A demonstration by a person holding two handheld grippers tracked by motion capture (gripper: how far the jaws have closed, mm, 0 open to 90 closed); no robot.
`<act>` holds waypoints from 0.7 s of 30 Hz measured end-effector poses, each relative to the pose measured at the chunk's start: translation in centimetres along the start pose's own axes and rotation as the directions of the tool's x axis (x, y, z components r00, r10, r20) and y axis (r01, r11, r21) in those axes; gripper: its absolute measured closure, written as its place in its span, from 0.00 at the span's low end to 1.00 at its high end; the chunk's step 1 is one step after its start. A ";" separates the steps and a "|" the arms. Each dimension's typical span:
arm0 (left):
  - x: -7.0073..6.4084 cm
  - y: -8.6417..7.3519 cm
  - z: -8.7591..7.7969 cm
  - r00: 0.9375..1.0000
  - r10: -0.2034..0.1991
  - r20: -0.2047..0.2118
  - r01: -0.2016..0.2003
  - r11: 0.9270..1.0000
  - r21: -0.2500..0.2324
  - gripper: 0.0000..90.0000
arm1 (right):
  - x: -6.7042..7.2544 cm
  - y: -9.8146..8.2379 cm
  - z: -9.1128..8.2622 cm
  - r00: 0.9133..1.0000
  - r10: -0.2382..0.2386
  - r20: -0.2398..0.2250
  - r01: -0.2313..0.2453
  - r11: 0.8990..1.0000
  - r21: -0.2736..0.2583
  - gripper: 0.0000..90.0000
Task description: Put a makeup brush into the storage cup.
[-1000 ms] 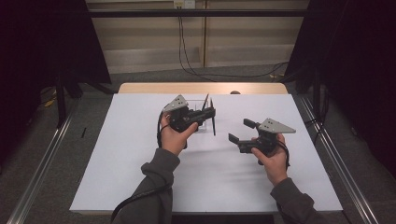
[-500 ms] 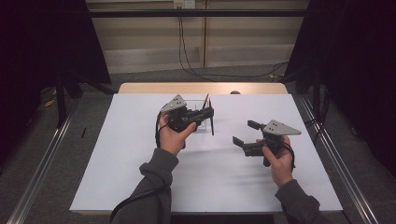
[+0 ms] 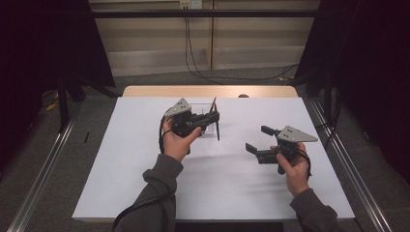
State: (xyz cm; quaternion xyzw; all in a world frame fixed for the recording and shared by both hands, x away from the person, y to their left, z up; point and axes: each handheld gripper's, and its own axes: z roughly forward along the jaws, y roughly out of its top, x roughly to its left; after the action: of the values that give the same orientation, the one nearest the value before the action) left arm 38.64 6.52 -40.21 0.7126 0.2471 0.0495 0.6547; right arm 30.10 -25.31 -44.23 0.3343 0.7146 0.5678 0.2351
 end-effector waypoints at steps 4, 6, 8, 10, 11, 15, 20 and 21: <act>0.0 0.0 0.0 1.000 0.003 0.000 -0.003 1.000 0.001 0.93 | -0.1 0.0 -0.4 1.000 0.002 0.004 -0.002 1.000 0.005 0.08; 0.0 0.0 0.0 1.000 0.005 0.000 -0.005 1.000 0.004 0.93 | -0.1 -0.1 -0.6 1.000 0.001 0.004 -0.001 1.000 0.009 0.08; 0.0 0.0 0.0 1.000 0.006 -0.002 -0.006 1.000 0.005 0.93 | -0.2 -0.2 -0.8 1.000 -0.005 0.001 0.005 1.000 0.012 0.08; 0.0 0.0 0.0 1.000 0.007 -0.003 -0.007 1.000 0.006 0.93 | -0.3 -0.3 -1.0 1.000 -0.004 0.001 0.004 1.000 0.013 0.08; 0.0 0.0 0.0 1.000 0.004 0.000 -0.004 1.000 0.003 0.93 | -0.4 -0.3 -1.1 1.000 -0.001 0.012 0.001 1.000 0.009 0.08; 0.1 0.0 -0.2 1.000 0.007 -0.007 -0.007 1.000 0.005 0.93 | -0.5 -0.4 -1.6 1.000 0.003 0.015 -0.003 1.000 0.009 0.08; 0.2 0.1 -0.5 1.000 0.015 -0.011 -0.014 1.000 0.012 0.93 | -0.5 -0.6 -2.0 1.000 -0.002 0.016 0.002 1.000 0.014 0.08; 0.3 0.1 -0.5 1.000 0.015 -0.012 -0.014 1.000 0.009 0.93 | -0.5 -0.6 -2.0 1.000 0.001 0.021 -0.001 1.000 0.008 0.08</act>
State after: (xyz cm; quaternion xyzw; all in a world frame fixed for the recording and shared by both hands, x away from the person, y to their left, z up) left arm 38.71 7.07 -40.10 0.7170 0.2459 0.0573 0.6497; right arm 28.91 -27.09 -44.34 0.3413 0.7142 0.5616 0.2409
